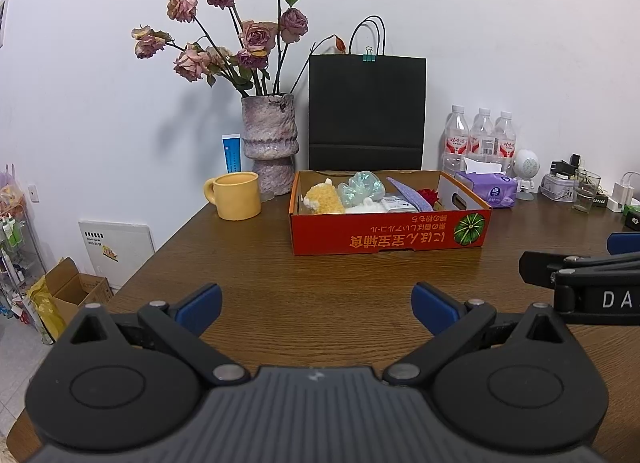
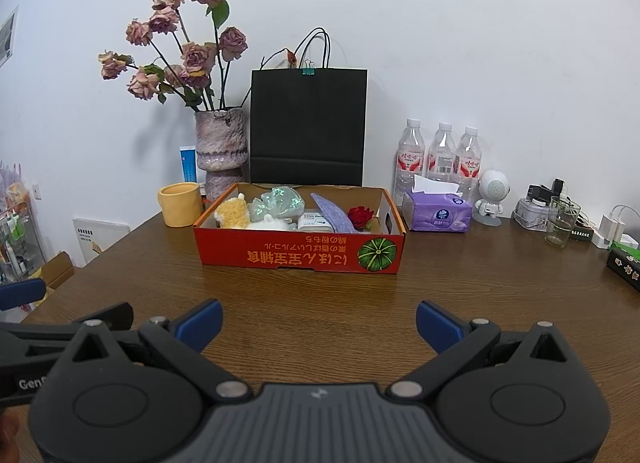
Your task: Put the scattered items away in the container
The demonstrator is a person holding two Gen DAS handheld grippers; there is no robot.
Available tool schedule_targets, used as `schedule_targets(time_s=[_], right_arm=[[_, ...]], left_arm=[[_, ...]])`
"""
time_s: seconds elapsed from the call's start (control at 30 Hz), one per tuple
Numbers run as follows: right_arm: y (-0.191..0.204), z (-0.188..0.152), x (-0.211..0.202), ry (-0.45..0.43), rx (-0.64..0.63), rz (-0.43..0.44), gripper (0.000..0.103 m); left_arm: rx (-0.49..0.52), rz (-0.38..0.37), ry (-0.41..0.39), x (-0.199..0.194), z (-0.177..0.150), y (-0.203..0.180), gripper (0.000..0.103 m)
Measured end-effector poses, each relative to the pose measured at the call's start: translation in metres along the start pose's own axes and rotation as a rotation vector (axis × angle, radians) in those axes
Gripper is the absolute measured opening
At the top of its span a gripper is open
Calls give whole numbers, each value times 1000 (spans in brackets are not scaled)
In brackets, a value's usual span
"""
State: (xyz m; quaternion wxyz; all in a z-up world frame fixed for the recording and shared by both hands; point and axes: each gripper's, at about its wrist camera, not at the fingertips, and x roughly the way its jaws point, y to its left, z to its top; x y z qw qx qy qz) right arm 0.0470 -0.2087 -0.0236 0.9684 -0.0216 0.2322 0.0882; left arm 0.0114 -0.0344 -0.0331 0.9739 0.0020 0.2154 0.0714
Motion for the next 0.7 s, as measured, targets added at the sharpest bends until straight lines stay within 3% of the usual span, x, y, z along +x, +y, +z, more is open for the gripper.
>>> schedule_targets(time_s=[0.7], right_arm=[[2,-3,0,5,-1,0,103]], left_arm=[[-7,0,7,-1,-5,0,103]])
